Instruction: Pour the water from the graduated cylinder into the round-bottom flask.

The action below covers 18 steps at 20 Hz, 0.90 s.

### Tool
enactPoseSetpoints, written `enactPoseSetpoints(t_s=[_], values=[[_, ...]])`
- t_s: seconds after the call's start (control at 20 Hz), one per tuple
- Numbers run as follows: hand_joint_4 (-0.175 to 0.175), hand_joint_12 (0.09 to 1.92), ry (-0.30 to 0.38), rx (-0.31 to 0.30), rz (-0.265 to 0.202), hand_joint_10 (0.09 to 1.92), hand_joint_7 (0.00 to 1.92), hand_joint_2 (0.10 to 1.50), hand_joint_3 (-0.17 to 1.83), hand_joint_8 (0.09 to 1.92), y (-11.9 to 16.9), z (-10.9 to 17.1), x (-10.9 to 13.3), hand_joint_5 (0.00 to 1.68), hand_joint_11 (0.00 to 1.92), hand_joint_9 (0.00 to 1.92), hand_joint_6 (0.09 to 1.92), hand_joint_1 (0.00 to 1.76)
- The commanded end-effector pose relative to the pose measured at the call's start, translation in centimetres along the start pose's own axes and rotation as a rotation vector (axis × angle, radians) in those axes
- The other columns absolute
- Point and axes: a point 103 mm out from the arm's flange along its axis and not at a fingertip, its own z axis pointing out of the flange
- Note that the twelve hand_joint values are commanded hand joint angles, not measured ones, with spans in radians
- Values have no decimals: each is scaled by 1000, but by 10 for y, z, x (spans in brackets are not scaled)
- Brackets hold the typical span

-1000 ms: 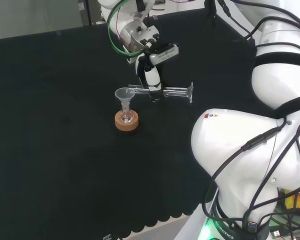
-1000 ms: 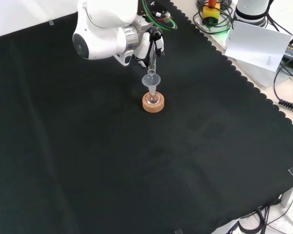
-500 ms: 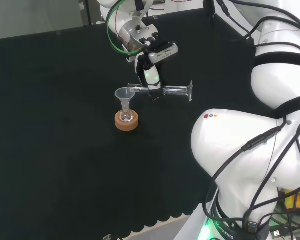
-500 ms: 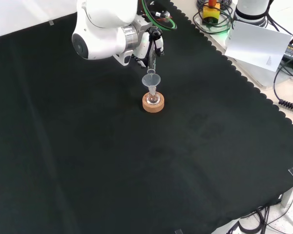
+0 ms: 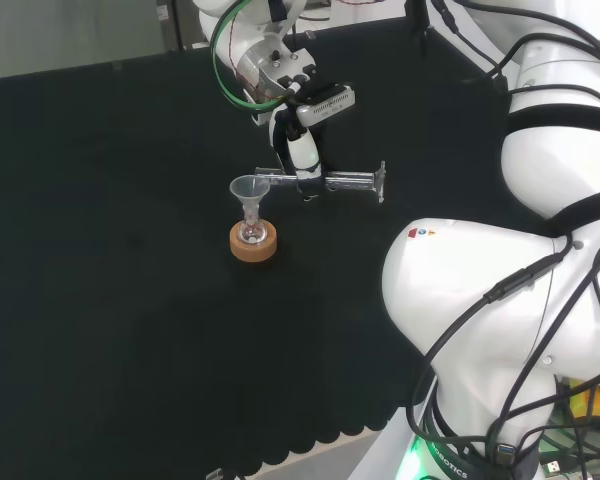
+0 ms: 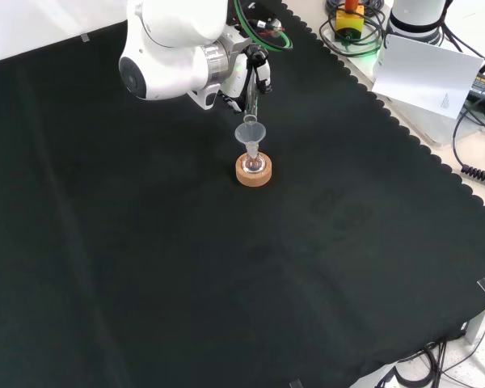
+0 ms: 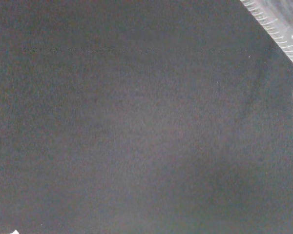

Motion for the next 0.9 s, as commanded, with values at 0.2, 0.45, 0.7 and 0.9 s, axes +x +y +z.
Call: enactPoseSetpoints(t_s=[0.2,0.45,0.7,0.9], values=[[-82,861,-1,-7,-4,432,837,1184,-2,1266,0,0,1,897,1029,1205,790,1345],[-82,859,-3,-17,-9,432,837,1184,-2,1266,0,1,2,897,1029,1205,791,1345],[-82,859,-6,-36,-11,431,837,1184,-1,1266,0,1,4,898,1030,1206,792,1345],[-83,858,-3,-61,-17,431,837,1184,-1,1265,0,0,7,898,1030,1205,792,1345]])
